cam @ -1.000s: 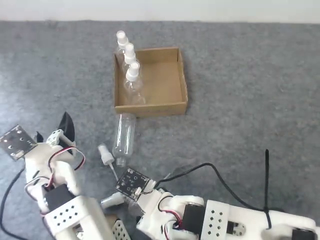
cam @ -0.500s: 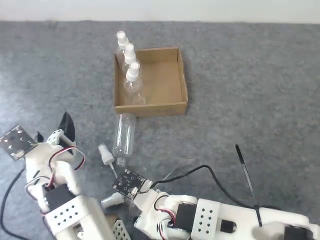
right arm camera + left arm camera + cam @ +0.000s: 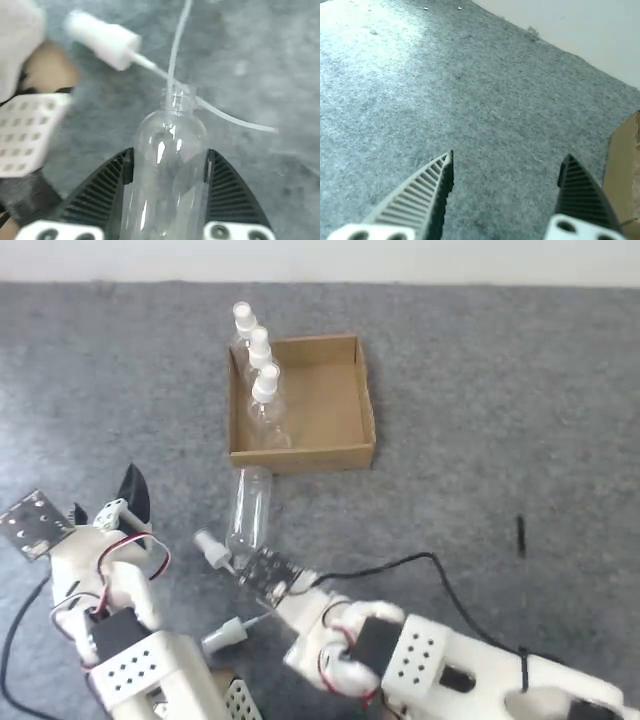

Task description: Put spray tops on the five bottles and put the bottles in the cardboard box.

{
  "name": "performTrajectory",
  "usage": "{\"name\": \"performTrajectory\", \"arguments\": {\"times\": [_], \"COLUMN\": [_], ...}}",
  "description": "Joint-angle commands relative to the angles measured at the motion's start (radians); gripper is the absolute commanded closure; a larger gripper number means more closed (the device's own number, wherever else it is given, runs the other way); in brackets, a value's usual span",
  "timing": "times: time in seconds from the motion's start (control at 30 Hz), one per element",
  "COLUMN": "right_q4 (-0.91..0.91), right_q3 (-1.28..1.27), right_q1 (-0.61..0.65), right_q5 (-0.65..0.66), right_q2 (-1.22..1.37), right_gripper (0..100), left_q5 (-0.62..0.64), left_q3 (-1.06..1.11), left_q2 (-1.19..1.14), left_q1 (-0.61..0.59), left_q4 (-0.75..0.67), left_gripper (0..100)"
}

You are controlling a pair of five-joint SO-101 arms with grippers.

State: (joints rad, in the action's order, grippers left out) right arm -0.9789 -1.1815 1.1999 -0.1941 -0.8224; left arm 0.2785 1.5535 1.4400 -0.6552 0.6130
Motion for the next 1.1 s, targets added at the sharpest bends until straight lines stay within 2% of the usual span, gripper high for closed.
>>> {"name": "performTrajectory", "arguments": {"times": [0.0, 0.13, 0.43, 0.8, 1.07], "right_q4": [-0.024, -0.025, -0.025, -0.025, -0.027], "right_q3": [0.072, 0.072, 0.126, 0.126, 0.121], "right_q1": [-0.094, -0.188, -0.427, -0.565, -0.746], "right_q5": [0.097, 0.199, 0.330, 0.474, 0.592], "right_q2": [-0.005, -0.005, -0.005, 0.004, 0.005], "right_gripper": [88.0, 88.0, 88.4, 88.4, 88.1], "left_q5": [-0.002, -0.002, -0.003, -0.003, -0.003], "left_q3": [-0.010, -0.010, -0.010, -0.010, -0.010], "left_q2": [0.018, 0.018, 0.018, 0.018, 0.018], "left_q1": [-0.002, -0.002, -0.002, -0.002, -0.002], "left_q4": [-0.026, -0.026, -0.026, -0.026, -0.026], "left_gripper": [68, 68, 68, 68, 68]}}
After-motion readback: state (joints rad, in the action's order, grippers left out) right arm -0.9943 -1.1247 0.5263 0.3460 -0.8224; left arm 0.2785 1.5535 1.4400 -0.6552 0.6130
